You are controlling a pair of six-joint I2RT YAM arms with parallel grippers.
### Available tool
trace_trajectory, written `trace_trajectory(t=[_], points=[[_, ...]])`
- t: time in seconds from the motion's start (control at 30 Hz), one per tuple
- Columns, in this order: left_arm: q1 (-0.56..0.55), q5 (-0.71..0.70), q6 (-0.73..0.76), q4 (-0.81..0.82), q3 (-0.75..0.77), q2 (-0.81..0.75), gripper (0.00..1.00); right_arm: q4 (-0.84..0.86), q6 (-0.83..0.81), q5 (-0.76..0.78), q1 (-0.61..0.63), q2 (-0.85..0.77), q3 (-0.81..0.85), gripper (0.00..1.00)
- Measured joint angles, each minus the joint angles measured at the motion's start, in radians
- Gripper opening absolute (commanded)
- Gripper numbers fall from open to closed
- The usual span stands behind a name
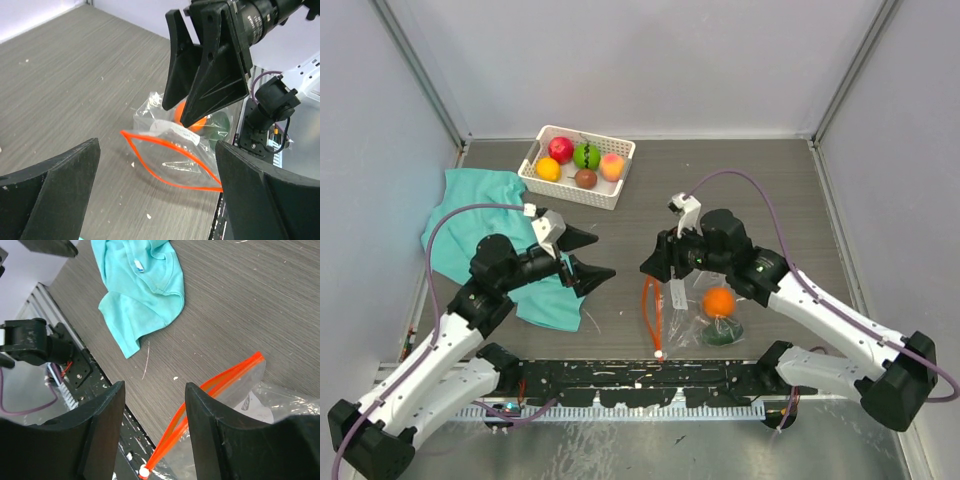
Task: Open the zip-top bag and remove the fake food
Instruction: Pick up the fake fruit from the zipper food storage bag.
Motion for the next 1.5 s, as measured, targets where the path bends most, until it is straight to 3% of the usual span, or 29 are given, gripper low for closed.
trace_trajectory(t=[0.53, 0.93, 1.23, 1.5], points=[[0.0, -0.184, -0.269, -0.137, -0.172, -0.215, 0.98, -0.314, -0.059, 0.473, 0.328, 0.3, 0.291, 0.57], [0.0, -0.27, -0.489, -0.2, -0.262, -0.262, 0.99, -0.516, -0.057, 0.83, 0.499, 0.523, 0.396, 0.61], [0.0, -0.288, -0.643, -0.16, -0.377, -0.309, 0.96, -0.663, -0.005, 1.026, 0.563, 0.603, 0.403, 0.61], [0.0, -0.274, -0.789, -0.021, -0.459, -0.274, 0.89, -0.723, 0.068, 1.109, 0.59, 0.608, 0.379, 0.57]])
